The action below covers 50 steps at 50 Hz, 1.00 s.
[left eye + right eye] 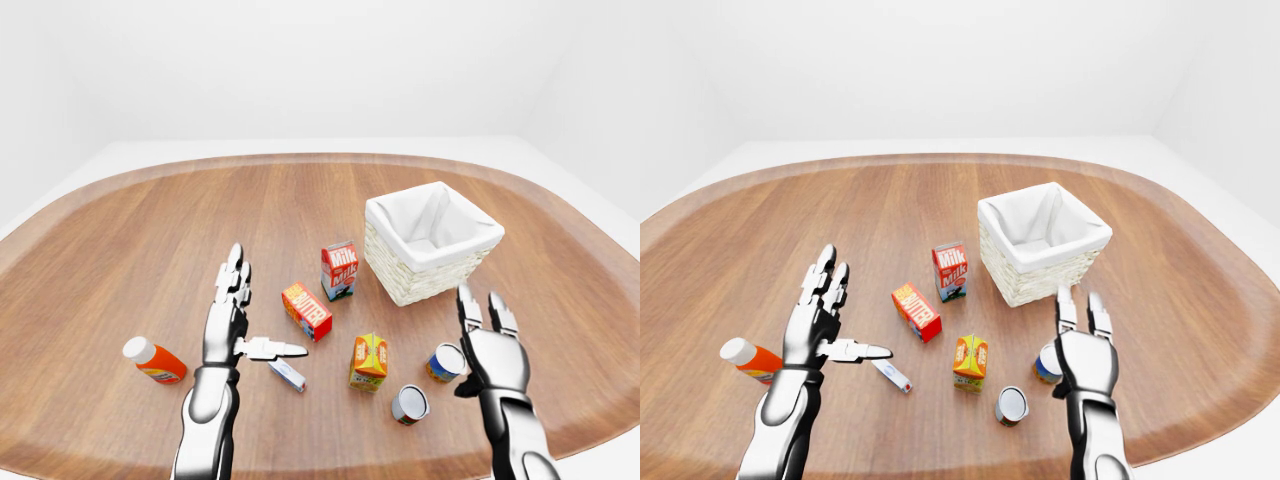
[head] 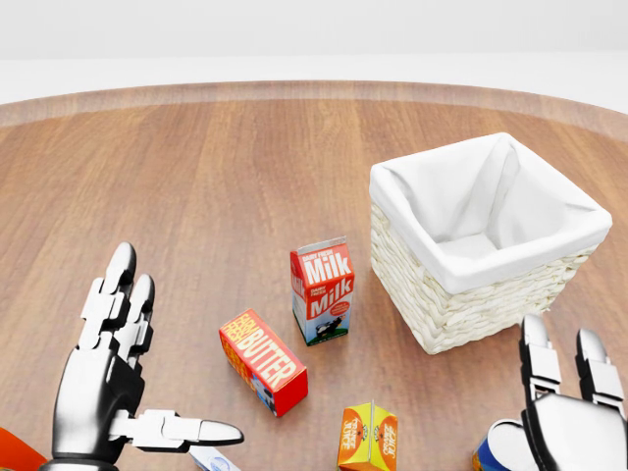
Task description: Pick up the alphabet soup and the tomato sauce, and put them in the basket.
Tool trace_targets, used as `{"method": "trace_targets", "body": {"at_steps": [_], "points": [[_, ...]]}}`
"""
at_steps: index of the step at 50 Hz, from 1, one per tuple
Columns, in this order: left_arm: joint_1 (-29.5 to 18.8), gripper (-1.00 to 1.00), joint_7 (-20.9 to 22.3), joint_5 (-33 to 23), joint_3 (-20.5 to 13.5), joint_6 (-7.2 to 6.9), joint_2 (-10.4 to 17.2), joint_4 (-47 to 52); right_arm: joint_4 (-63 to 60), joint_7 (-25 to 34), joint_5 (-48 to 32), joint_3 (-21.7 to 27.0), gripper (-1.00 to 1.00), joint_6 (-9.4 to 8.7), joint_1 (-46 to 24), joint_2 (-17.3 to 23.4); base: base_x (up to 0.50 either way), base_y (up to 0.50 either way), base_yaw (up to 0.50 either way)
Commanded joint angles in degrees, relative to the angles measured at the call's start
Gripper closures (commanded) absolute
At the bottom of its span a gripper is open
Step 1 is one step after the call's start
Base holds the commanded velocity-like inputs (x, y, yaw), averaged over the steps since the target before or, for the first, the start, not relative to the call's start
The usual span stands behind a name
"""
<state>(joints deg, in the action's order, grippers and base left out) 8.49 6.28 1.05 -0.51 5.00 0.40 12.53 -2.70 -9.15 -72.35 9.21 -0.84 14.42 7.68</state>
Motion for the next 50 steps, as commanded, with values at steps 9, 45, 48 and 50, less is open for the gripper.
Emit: {"method": "trace_targets", "body": {"at_steps": [9,45,48,50], "points": [[-0.36,-1.0,-0.35,0.21,-0.17,0.0,-0.02,0.03,4.59,-1.48,1.43,-0.39,-1.0,-0.65,-1.95,1.37,0.0,0.0,0.0],[-0.36,-1.0,-0.35,0.21,-0.16,0.0,-0.01,0.03,18.58,-5.83,4.59,-3.83,-1.0,-2.45,-9.16,4.05,0.0,0.0,0.0],[-0.37,-1.0,-0.36,0.2,-0.17,0.0,-0.02,0.02,19.41,-6.3,4.84,-4.1,-1.0,-2.46,-9.37,4.17,0.0,0.0,0.0],[-0.36,-1.0,-0.37,0.19,-0.17,0.0,-0.02,0.04,20.81,-6.93,5.04,-4.36,-1.0,-2.45,-9.86,4.34,0.0,0.0,0.0]]}}
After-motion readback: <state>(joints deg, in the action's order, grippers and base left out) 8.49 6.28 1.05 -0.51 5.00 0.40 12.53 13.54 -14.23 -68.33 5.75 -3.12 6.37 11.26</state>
